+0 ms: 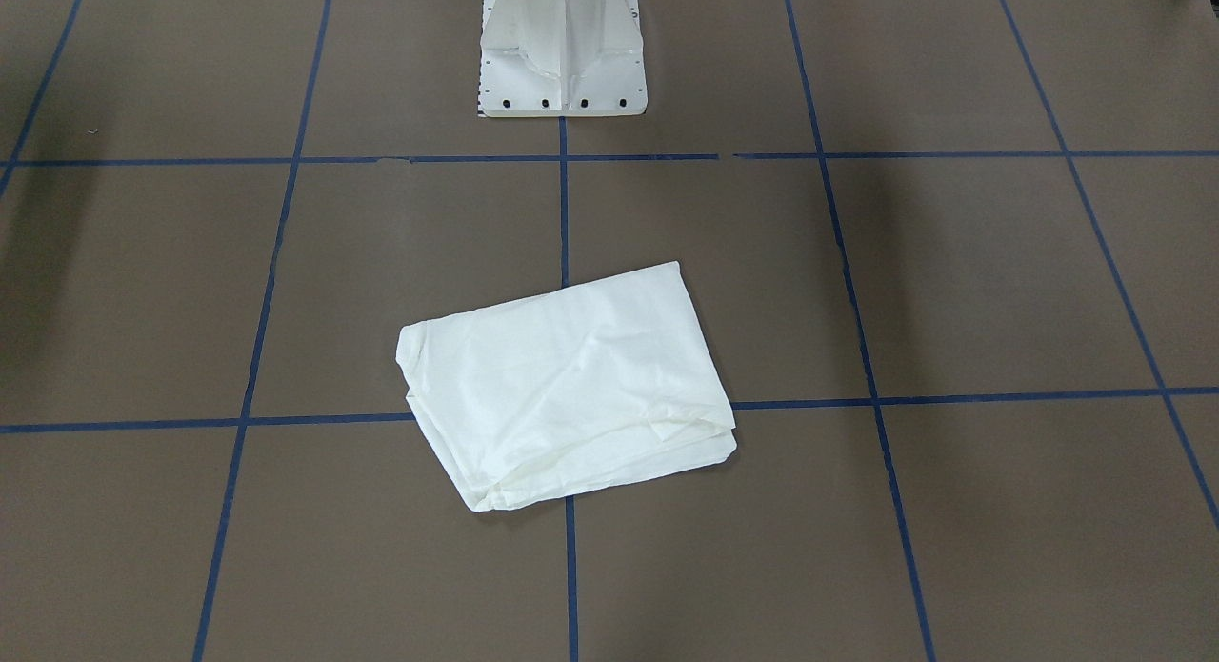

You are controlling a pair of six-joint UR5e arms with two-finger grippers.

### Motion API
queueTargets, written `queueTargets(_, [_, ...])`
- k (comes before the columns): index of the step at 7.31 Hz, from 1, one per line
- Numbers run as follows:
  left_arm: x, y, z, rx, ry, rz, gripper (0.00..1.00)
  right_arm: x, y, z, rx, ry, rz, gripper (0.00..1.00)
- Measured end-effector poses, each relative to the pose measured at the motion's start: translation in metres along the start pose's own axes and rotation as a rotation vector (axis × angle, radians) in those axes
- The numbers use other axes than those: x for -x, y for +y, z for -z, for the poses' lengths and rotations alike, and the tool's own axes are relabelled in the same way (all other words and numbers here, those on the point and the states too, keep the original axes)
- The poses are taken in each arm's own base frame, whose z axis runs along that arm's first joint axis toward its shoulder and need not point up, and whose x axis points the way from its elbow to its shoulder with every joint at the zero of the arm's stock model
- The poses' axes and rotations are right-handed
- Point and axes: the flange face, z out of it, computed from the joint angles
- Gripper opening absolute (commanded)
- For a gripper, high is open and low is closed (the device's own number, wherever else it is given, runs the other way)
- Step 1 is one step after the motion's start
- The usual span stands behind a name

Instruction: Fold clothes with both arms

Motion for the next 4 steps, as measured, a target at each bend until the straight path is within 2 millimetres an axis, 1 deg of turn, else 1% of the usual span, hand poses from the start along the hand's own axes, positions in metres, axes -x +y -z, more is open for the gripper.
queueTargets(4, [-0.0036,-0.0032,0.0037,-0.024,0.003,-0.020,1.00,-0.0027,0.0010,-0.0024,0.005,0.003,-0.006,1.00])
